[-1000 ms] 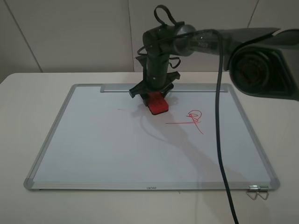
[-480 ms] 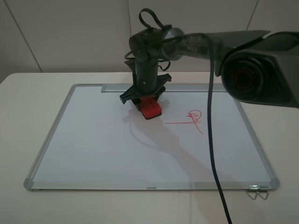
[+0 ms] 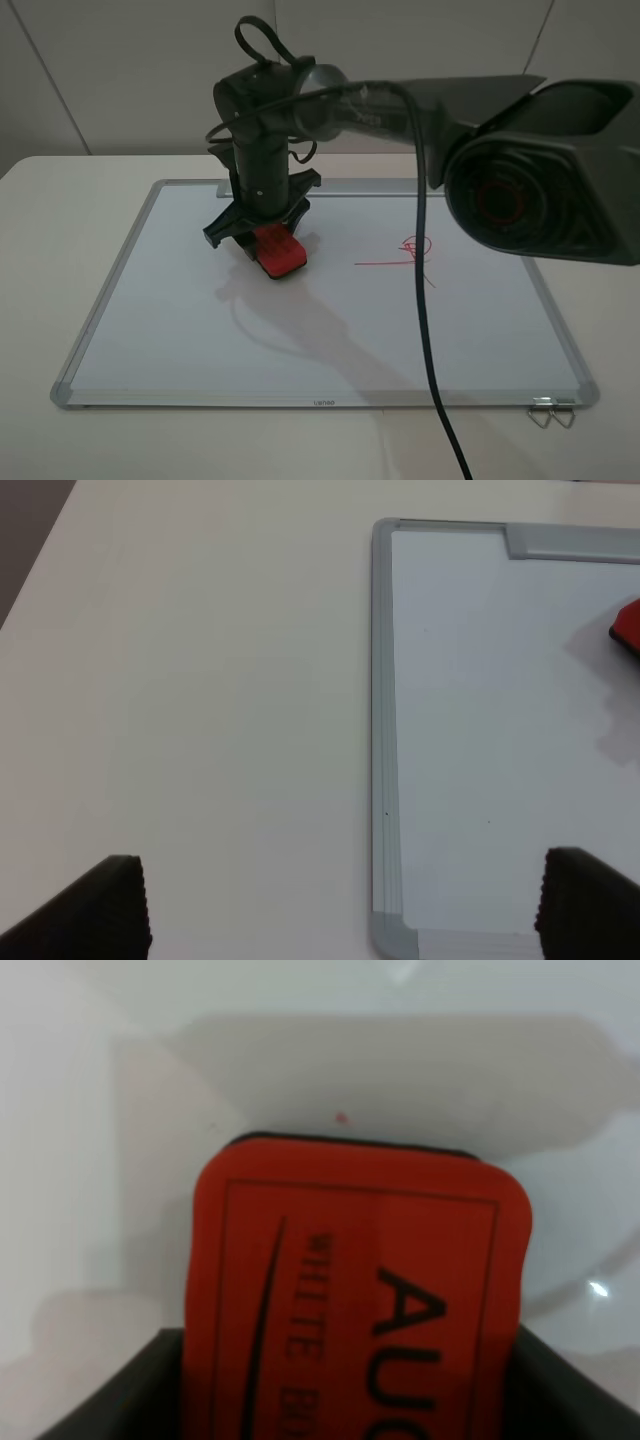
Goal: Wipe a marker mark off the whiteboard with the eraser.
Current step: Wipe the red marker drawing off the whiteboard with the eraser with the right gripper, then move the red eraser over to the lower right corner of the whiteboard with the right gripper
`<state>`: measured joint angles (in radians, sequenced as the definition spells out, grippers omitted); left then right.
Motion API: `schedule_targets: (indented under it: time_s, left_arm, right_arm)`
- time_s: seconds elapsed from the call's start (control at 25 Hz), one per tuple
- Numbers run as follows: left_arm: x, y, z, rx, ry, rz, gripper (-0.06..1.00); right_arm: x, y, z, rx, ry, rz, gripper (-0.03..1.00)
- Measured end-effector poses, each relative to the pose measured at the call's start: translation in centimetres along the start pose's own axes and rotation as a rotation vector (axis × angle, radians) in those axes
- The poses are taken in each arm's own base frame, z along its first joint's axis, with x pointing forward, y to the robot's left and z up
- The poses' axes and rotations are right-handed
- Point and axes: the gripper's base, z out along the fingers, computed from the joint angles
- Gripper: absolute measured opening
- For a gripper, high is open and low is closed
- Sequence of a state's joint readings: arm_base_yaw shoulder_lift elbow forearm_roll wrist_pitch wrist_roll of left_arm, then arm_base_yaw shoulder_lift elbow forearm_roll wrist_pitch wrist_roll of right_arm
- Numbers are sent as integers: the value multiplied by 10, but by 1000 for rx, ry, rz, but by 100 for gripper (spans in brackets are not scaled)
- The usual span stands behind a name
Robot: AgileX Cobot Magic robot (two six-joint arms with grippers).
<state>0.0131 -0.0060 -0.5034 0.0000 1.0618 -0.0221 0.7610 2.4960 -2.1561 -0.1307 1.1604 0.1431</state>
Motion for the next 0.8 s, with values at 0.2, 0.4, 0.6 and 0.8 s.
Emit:
schedule_targets:
  time_s: [0.2,0.4,0.6,0.8]
  left_arm:
    - [0,0,0,0,0,0,77]
    - [0,0,0,0,0,0,77]
    - [0,0,0,0,0,0,77]
    - [0,0,0,0,0,0,77]
  right_arm:
    - [-4,-16,-48,38,-60,12,52]
    - [-4,-45,-53,57,-62,65,52]
    - [-3,-69,-52,26,-52,145,52]
    - [3,-99,-52,29,-39,229,52]
